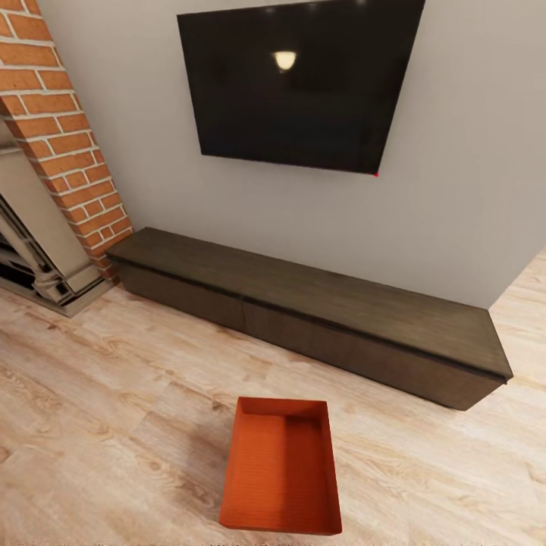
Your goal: Move the two storage containers from the living room to the garage. In the garage, place one container on the floor and stack the other container on top of it (either order is fine).
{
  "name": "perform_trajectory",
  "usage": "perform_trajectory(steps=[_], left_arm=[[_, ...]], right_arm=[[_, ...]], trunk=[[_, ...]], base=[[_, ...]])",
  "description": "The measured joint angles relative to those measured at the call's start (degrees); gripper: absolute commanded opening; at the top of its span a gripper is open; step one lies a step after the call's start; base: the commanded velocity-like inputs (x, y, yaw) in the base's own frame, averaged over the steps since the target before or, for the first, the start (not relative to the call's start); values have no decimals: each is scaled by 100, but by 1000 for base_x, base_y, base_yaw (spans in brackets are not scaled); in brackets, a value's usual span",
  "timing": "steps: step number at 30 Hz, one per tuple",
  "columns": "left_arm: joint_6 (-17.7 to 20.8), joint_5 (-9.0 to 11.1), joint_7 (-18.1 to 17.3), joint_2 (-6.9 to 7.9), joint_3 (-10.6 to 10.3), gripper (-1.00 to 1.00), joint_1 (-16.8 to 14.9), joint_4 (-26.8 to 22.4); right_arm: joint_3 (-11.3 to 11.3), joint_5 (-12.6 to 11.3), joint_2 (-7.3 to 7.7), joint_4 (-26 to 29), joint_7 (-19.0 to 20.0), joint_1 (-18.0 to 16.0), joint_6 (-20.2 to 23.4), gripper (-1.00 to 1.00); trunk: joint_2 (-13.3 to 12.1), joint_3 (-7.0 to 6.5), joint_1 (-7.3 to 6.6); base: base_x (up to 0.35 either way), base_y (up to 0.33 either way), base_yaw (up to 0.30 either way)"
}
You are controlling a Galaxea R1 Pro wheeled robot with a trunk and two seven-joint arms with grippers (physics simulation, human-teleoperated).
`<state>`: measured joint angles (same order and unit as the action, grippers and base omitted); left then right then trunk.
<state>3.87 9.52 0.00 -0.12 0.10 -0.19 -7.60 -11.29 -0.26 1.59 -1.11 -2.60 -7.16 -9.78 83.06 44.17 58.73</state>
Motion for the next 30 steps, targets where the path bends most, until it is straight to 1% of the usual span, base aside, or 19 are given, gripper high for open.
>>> perform_trajectory(steps=[30], left_arm=[[0, 0, 0, 1, 0, 100, 0, 0]], right_arm=[[8, 10, 0, 0, -9, 0, -9, 100]], trunk=[[0, 278, 0]], base=[[0, 0, 0]])
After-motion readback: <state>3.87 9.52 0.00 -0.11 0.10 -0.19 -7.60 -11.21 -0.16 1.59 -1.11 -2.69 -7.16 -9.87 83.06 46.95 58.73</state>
